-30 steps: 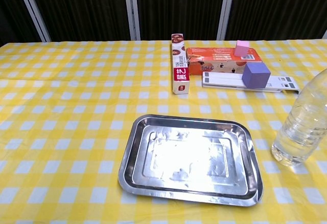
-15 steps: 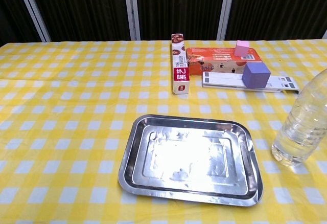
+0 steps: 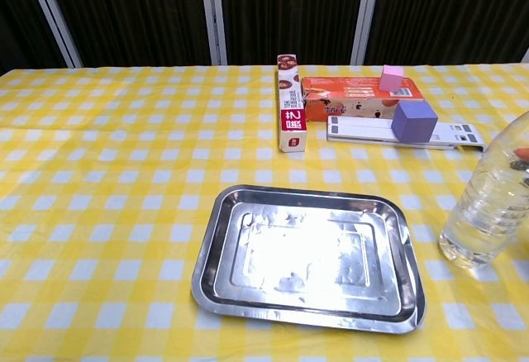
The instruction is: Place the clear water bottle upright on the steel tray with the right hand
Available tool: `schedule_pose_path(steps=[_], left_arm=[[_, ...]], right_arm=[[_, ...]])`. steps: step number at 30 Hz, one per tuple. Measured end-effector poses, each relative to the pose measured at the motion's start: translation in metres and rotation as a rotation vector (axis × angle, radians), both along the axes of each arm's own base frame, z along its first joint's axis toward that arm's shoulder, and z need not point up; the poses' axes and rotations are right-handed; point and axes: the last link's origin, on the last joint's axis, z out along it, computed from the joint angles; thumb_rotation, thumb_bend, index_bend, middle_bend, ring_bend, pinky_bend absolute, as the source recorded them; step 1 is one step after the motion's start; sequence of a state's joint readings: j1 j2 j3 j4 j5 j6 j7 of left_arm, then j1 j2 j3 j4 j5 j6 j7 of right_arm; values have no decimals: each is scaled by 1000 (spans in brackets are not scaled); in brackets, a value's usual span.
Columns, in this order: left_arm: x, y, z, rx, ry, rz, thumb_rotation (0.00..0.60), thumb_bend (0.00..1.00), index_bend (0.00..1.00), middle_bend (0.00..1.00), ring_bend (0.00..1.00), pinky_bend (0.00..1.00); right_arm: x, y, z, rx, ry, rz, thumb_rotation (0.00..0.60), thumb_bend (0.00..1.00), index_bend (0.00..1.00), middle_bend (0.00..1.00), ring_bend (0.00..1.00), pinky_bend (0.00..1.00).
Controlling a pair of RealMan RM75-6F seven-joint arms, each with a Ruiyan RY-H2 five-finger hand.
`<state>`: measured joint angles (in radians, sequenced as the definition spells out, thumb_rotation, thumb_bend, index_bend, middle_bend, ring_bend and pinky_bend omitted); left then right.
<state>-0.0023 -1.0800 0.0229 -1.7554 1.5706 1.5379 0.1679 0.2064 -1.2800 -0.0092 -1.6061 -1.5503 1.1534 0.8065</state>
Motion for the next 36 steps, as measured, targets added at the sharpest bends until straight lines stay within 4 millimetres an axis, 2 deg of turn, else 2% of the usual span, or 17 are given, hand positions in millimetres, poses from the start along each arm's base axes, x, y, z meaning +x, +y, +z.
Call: schedule_pose_path(steps=[9,17,20,25,31,36], left_arm=[[-1,0,1,0,-5,7,600,217,116,0,0,0],[0,0,1,1,-5,6,600,217,116,0,0,0],[0,-1,1,1,-5,4,600,217,116,0,0,0],[0,-1,2,2,-8,4,600,217,116,0,0,0],[-1,-1,3,5,-11,5,600,217,117,0,0,0],[0,-1,3,3,-10,2,600,217,117,0,0,0]], right_arm=[[13,-8,-16,10,-43,12,600,87,29,30,0,0],[23,-13,-27,-3,-94,2,600,87,197,82,0,0],[26,-14,-33,-9,-120,-16,600,157,276,142,8,0],[29,-17,-43,-32,-136,-37,600,351,454,299,96,0],[32,-21,-54,-82,-133,-87,600,425,561,395,153,0],[30,-20,-59,-82,-125,-103,600,462,602,433,173,0]])
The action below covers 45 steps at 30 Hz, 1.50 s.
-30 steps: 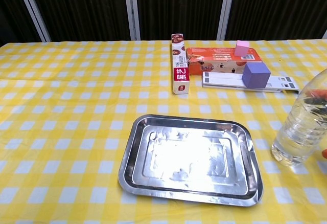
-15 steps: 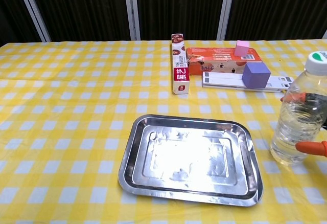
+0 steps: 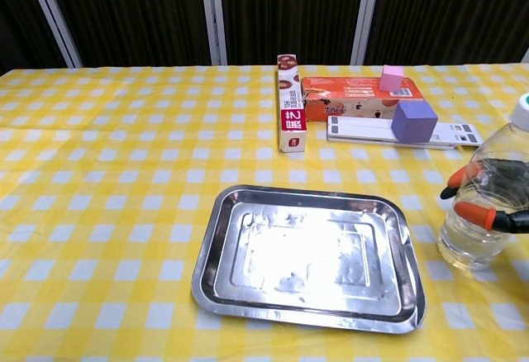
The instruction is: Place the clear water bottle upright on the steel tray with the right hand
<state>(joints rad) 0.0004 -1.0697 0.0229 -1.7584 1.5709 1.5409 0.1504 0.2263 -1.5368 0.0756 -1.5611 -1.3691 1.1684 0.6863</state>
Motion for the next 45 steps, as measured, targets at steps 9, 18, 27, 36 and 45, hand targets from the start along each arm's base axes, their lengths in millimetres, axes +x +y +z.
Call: schedule_pose_path(steps=[9,18,27,36,45], left_arm=[[1,0,1,4,-5,-10,600,217,117,0,0,0],[-1,-1,4,8,-14,-10,600,218,118,0,0,0],[0,-1,7,14,-33,-23,600,217,119,0,0,0],[3,1,14,63,-52,-124,600,217,120,0,0,0],[2,-2,13,71,-53,-129,600,218,120,0,0,0]], right_arm=[[29,1,12,-18,-61,70,600,466,606,437,174,0],[87,-3,31,-34,-77,176,600,473,606,437,174,0],[119,-2,20,103,-97,159,600,666,651,463,174,0],[114,-4,13,246,-90,109,600,915,665,475,174,0],[124,-10,37,242,-89,143,600,940,665,476,174,0]])
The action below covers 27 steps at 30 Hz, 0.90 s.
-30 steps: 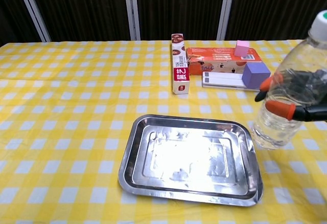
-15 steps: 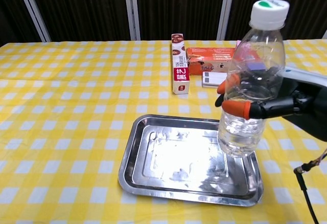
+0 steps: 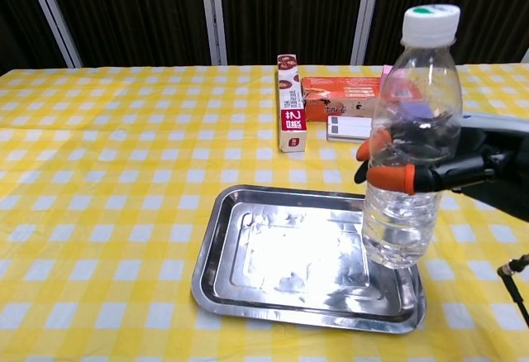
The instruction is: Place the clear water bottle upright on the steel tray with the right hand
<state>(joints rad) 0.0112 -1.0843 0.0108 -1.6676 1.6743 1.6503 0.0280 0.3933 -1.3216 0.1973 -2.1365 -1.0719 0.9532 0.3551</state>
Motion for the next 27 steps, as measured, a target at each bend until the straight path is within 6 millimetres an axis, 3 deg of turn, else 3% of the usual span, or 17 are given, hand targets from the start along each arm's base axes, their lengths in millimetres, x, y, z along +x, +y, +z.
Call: schedule_pose_path(steps=[8,11,15,21,27], left_arm=[[-1,1,-1,-7,5,16,600,217,120,0,0,0],[-1,0,0,-7,1,22,600,217,120,0,0,0],[-2,0,2,-4,-3,25,600,217,120,0,0,0],[-2,0,2,-3,-4,26,600,217,120,0,0,0],[-2,0,1,-4,1,27,600,217,120,0,0,0]], right_arm=[[57,-13,67,-146,-15,171,600,940,665,476,174,0],[67,-26,90,-239,-6,227,600,940,665,476,174,0],[66,-31,105,-270,7,237,600,941,665,476,175,0],[50,-25,96,-192,37,182,600,944,665,476,174,0],[29,-8,60,-51,35,77,600,945,665,476,174,0]])
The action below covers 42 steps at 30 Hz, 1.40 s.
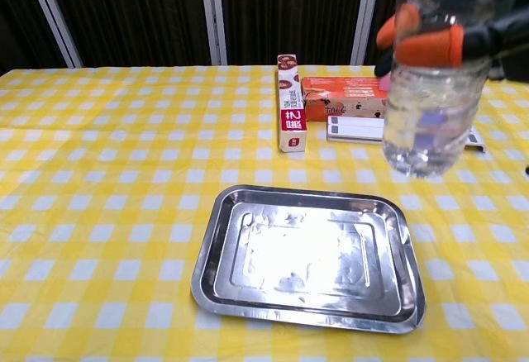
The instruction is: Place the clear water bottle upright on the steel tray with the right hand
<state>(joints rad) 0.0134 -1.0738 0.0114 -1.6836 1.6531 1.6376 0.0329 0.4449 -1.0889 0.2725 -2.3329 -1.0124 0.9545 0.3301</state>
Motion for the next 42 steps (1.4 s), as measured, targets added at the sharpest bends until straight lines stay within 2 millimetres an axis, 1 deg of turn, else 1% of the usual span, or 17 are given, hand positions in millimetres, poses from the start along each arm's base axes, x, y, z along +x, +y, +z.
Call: schedule_pose_path(steps=[6,8,10,13,16,19,20,23,26,29,31,34,39,42], left_arm=[[0,0,1,6,-1,0,600,217,120,0,0,0],[-1,1,2,7,-2,2,600,217,120,0,0,0],[-1,1,2,7,-2,4,600,217,120,0,0,0],[-1,2,0,1,2,6,600,217,120,0,0,0],[0,1,-1,-4,8,4,600,217,120,0,0,0],[0,1,-2,-2,8,4,600,217,120,0,0,0],[0,1,-2,0,8,7,600,217,120,0,0,0],[-1,1,-1,2,6,17,600,217,120,0,0,0],[-1,1,-1,2,7,17,600,217,120,0,0,0],[0,1,-1,3,7,15,600,217,120,0,0,0],[-1,0,-1,4,7,16,600,217,120,0,0,0],[-1,0,-1,4,7,18,600,217,120,0,0,0],[-1,0,0,9,6,16,600,217,120,0,0,0],[-1,0,-1,7,9,17,600,217,120,0,0,0]], right_arm=[[-29,4,-48,95,-31,-99,600,946,668,481,174,0],[-37,3,-57,98,-50,-118,600,947,670,483,174,0],[-38,2,-56,84,-62,-111,600,947,670,483,174,0],[-34,1,-43,32,-60,-71,600,947,670,483,174,0],[-25,1,-19,-25,-56,-42,600,947,670,483,174,0],[-14,0,13,-100,-41,-9,600,947,670,483,174,0],[-9,-3,27,-138,-32,12,600,947,670,483,174,0],[-1,-13,60,-235,3,68,600,947,670,483,174,0],[5,-21,87,-289,12,103,600,947,670,483,174,0],[10,-25,106,-300,12,119,600,947,670,483,174,0],[10,-25,111,-285,25,121,600,947,670,483,174,0],[7,-23,105,-225,40,106,600,946,670,483,174,0],[-6,-15,84,-142,58,53,600,947,670,483,174,0],[-11,-9,64,-99,57,28,600,947,670,483,174,0]])
